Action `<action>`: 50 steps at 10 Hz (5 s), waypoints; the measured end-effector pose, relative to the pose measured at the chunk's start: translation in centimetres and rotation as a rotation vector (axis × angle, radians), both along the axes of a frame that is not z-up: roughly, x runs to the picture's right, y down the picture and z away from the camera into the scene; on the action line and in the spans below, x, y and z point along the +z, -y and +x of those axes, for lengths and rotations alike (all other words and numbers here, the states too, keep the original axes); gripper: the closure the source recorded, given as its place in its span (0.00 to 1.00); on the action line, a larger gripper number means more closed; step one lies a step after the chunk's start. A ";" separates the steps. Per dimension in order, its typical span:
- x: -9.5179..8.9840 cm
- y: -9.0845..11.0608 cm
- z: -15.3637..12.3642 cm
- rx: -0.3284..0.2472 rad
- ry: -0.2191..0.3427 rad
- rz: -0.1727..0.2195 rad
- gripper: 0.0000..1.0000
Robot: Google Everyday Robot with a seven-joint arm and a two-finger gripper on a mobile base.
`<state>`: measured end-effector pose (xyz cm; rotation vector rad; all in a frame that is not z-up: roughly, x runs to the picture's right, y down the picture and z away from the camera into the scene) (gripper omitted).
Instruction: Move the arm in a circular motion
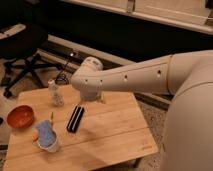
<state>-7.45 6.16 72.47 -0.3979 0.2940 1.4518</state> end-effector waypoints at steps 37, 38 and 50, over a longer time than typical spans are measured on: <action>0.0 0.0 0.0 0.000 -0.001 -0.001 0.20; 0.0 0.1 0.0 -0.002 0.001 0.002 0.20; 5.8 20.9 3.1 -0.022 0.098 0.288 0.20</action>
